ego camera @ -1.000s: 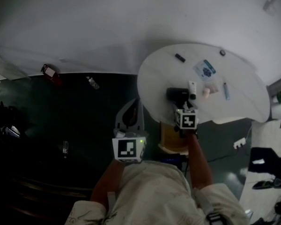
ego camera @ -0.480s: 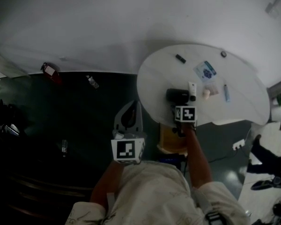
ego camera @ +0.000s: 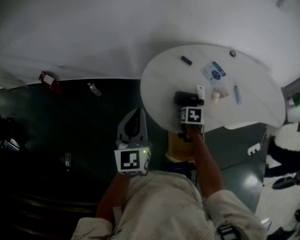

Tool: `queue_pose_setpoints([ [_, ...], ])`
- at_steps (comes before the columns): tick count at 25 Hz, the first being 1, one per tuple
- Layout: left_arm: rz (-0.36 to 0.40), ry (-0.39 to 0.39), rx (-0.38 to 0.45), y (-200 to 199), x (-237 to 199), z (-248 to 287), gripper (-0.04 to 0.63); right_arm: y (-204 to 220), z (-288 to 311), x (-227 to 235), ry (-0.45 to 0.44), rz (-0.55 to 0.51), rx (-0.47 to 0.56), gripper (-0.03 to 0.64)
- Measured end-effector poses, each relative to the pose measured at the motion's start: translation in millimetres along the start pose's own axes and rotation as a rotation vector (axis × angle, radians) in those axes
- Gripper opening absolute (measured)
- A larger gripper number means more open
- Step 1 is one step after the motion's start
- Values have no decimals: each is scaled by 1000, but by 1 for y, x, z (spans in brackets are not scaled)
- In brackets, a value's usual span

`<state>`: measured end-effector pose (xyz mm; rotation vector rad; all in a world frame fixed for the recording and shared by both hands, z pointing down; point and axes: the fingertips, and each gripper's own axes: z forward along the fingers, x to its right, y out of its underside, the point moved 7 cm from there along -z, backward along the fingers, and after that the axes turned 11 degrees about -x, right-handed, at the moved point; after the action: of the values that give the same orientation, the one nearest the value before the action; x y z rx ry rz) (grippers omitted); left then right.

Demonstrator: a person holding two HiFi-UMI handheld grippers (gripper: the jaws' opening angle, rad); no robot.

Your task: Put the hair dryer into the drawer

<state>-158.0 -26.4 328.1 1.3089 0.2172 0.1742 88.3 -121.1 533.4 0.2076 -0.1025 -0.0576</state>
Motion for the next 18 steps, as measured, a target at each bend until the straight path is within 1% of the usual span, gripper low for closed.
queue_pose_setpoints([
  [2,2,5,-5,1,1,0,2,2,-1,3,12,9,-1,305],
  [4,6,8,-6,1,1,0,2,1,-2,4,8,17,20,301],
  [6,11,11,-4,1,1,-1,2,-1,-2,4,-16,33,57,291],
  [9,6,14,-6,2,0,-1,2,-10,1,2,-70,40,140,279],
  [12,1,12,-5,2,-1,-3,2,-11,1,3,-78,36,150,273],
  [18,5,10,-4,3,-4,-5,2,-3,-2,-3,-62,18,162,270],
])
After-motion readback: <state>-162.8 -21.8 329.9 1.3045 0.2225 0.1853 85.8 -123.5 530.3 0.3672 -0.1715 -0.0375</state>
